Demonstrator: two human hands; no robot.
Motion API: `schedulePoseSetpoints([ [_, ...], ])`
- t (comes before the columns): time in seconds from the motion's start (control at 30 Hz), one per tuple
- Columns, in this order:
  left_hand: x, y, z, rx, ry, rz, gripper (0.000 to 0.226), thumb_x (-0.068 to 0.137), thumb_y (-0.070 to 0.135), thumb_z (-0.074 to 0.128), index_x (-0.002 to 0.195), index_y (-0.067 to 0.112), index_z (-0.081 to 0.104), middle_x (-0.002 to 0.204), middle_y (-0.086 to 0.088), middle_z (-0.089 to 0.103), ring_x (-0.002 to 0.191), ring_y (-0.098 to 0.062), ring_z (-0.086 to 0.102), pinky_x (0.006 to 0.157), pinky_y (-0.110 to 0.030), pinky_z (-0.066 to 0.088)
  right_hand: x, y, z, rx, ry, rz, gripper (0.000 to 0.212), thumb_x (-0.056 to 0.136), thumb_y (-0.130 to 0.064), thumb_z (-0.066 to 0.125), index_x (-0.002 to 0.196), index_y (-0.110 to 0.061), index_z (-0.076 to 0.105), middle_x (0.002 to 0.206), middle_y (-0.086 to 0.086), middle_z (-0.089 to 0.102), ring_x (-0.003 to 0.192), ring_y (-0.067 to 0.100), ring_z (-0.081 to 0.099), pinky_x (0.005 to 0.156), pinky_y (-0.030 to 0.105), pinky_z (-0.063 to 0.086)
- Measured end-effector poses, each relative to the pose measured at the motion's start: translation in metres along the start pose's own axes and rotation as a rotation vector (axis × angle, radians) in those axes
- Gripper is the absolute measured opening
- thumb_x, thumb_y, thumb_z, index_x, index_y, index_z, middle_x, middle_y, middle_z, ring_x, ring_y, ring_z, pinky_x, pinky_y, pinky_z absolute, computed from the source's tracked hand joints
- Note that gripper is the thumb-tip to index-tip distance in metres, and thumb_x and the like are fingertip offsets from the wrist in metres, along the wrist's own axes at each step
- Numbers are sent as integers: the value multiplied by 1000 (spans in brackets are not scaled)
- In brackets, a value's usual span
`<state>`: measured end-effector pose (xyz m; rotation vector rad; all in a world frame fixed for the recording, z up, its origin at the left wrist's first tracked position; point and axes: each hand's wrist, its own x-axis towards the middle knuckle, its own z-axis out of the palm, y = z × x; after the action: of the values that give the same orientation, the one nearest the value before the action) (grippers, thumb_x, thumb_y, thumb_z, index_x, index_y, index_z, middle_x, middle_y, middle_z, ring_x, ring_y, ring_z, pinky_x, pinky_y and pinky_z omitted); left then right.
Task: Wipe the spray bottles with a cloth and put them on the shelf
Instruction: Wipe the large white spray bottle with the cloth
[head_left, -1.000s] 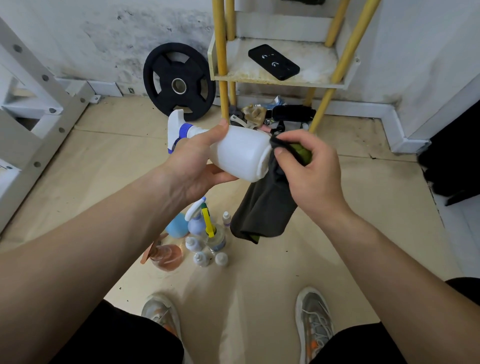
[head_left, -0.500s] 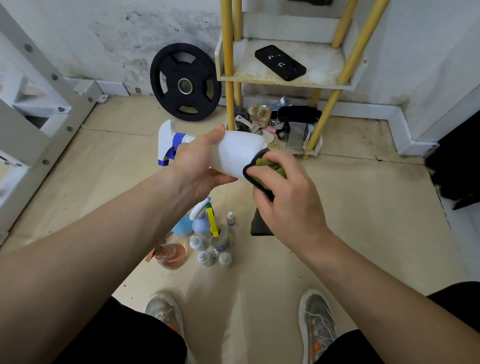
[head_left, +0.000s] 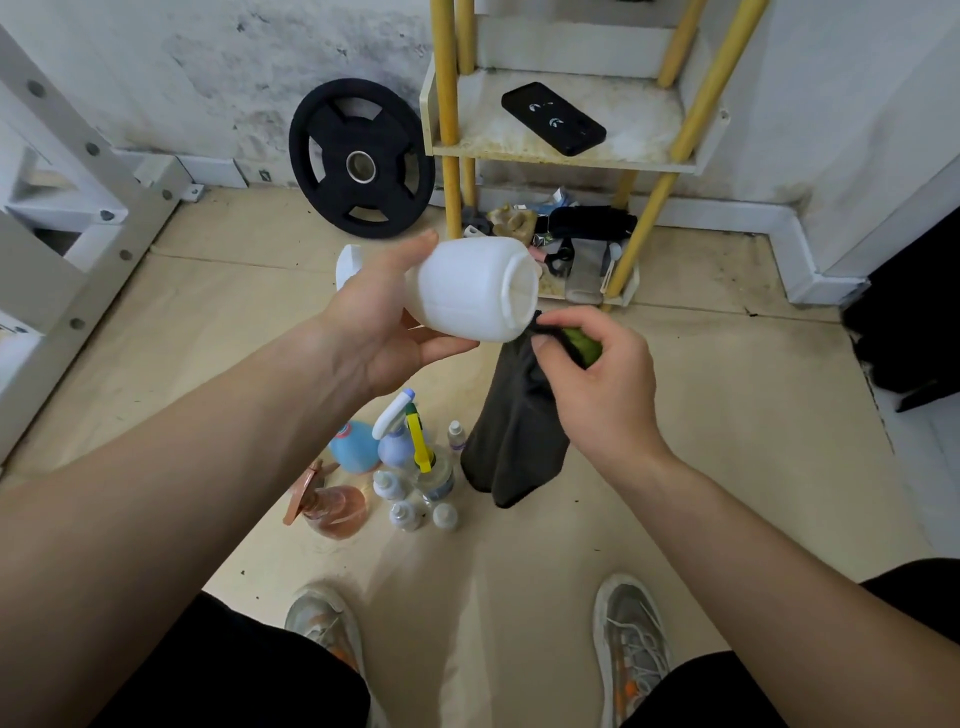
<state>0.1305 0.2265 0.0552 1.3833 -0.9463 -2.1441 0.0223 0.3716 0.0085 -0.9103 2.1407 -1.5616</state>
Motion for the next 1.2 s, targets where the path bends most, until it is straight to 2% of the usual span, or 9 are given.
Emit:
schedulePoseSetpoints([
  [0.1,-3,-4,3,55,-12,-9,24,92,33,70,104,19,54,115,-13,59,102,-33,69,81,-56,60,10,-5,-6,92,50,49,21,92,-16,70,95,-37,72,90,-13,74,91,12,71,86,43,61],
  [0.17,-5,-10,4,71,-11,-16,25,91,33,71,101,19,54,116,-13,61,101,-32,69,80,-55,61,15,-9,-10,77,69,8,18,91,-16,71,97,-33,74,90,-14,74,91,13,72,86,44,61],
  [0.37,-7,-12,6,74,69,58,31,88,31,76,99,14,52,102,-8,66,101,-30,70,80,-55,61,1,-13,-7,-25,38,-166,19,90,-8,70,99,-23,75,97,-13,72,96,-2,65,82,11,49],
  [0.47,-8,-13,7,62,89,63,33,88,32,76,98,16,49,99,-6,65,101,-29,70,80,-55,61,0,-12,-7,-52,2,-229,19,88,-5,70,100,-19,76,100,-10,71,98,0,64,85,13,49],
  [0.63,-10,-10,5,-8,82,31,46,100,39,52,139,18,40,132,-7,56,100,-31,69,75,-52,62,4,-13,-8,87,22,-54,19,92,-9,69,99,-26,75,95,-9,73,93,8,68,80,24,57],
  [0.83,-14,-6,7,143,96,158,24,103,33,46,124,21,48,125,-2,60,105,-24,65,74,-40,58,9,-10,-5,287,63,193,24,93,-9,70,92,-32,74,96,-9,73,95,6,68,88,30,59],
  [1.0,-21,-4,9,440,-74,326,19,105,37,45,120,30,54,116,8,60,103,-15,60,83,-35,54,13,-6,-5,295,94,307,20,92,-10,69,93,-29,76,101,-5,73,102,15,68,93,44,59],
  [1.13,-22,-6,7,530,-135,420,20,101,46,51,117,33,52,120,3,60,107,-16,62,87,-35,54,17,-12,-8,216,95,212,21,92,-11,69,90,-31,74,93,-13,72,95,5,66,81,26,56],
  [1.2,-22,-7,8,491,-133,402,21,100,47,53,114,32,52,116,5,61,104,-13,63,80,-33,55,18,-14,-8,157,81,151,20,90,-12,70,89,-32,74,87,-19,70,90,0,65,76,20,51],
])
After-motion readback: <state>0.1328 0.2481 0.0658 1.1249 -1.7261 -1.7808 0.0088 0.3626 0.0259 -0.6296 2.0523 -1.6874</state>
